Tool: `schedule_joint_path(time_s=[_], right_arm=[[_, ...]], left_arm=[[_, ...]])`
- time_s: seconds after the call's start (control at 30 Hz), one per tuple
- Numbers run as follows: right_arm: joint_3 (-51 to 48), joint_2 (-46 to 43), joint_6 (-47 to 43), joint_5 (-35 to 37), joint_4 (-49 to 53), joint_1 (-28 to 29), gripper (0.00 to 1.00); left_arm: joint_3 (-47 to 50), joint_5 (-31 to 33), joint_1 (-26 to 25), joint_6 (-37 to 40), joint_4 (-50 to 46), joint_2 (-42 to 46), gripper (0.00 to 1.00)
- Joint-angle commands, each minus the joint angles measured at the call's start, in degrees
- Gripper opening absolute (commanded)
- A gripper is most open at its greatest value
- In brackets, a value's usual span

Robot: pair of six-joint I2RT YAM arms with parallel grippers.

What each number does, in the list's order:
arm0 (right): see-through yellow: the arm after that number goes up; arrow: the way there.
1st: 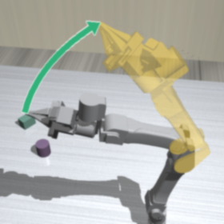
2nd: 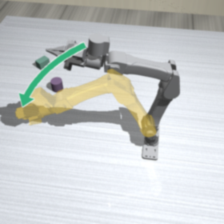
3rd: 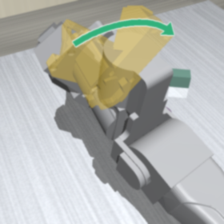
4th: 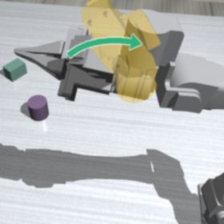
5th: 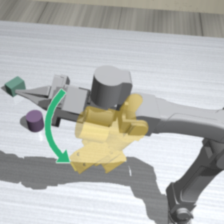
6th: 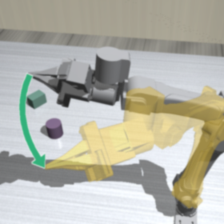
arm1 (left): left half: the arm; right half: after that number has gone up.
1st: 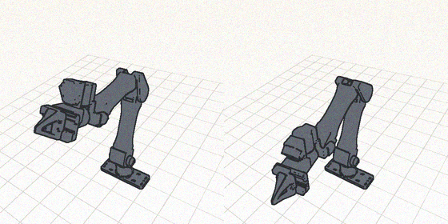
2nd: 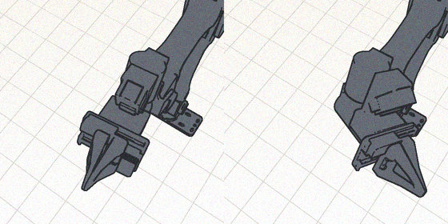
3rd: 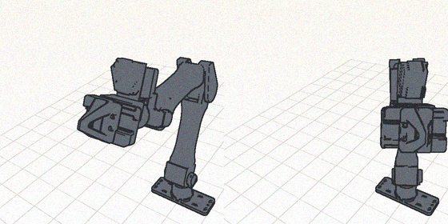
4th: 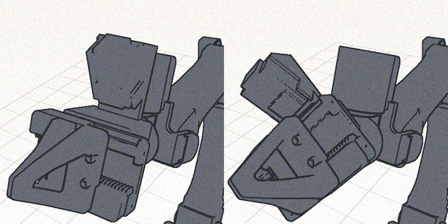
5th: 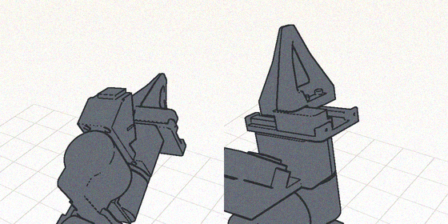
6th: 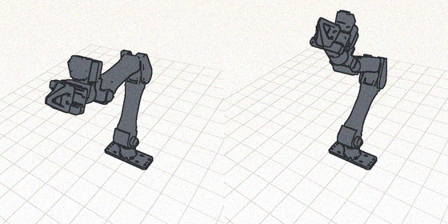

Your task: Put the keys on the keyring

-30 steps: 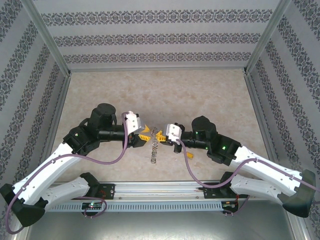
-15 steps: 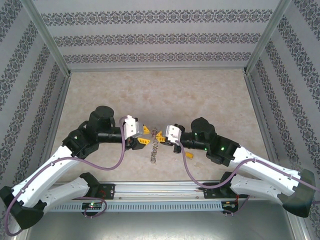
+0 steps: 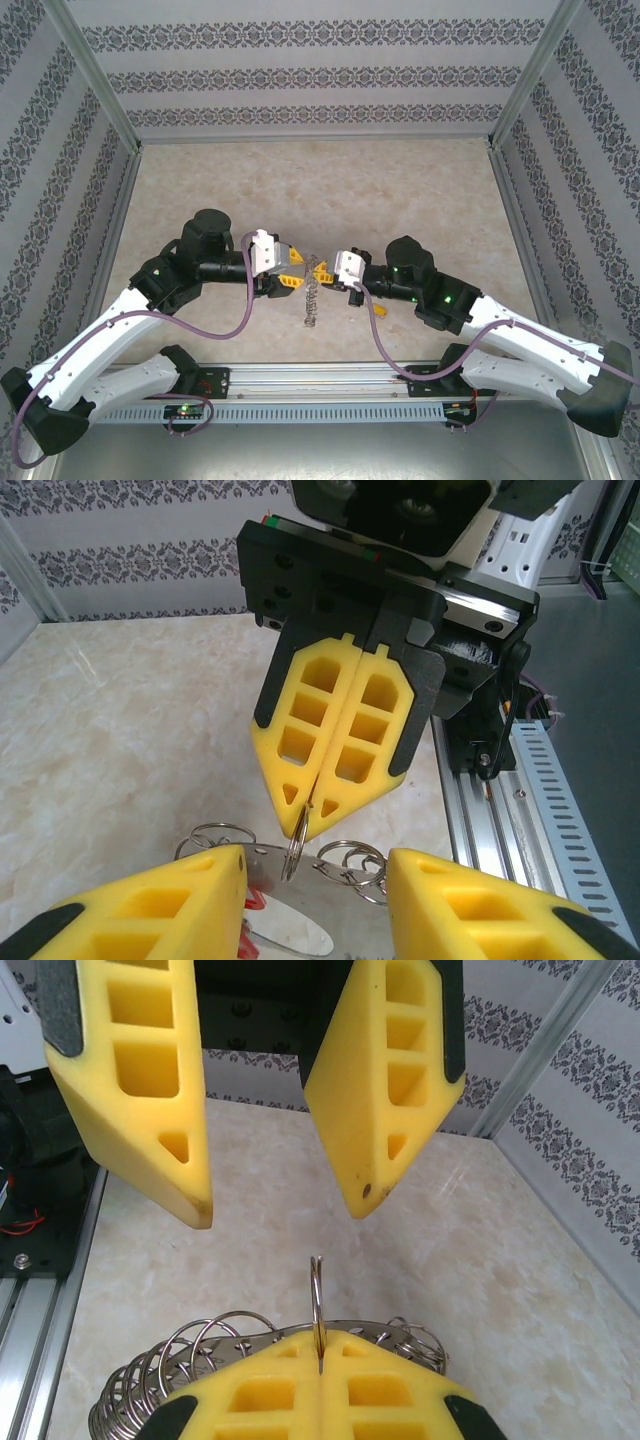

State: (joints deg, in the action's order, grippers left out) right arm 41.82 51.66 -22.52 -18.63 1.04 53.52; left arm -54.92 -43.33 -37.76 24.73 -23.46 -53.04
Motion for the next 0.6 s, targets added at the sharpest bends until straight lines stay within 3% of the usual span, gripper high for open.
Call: schedule_joint_path(time_s=[0.0, 0.57], right_arm=[[-0.07, -1.65, -0.07, 0.44, -2.80, 0.78, 0.00], [0.01, -2.00, 0.64, -0.09, -3.25, 0.62, 0.00]], left_arm=[[0.00, -1.87, 0.40, 1.74, 2.29, -0.16, 0.41], [-0.46, -2.24, 0.40, 2.29, 0.86, -0.16, 0.38]])
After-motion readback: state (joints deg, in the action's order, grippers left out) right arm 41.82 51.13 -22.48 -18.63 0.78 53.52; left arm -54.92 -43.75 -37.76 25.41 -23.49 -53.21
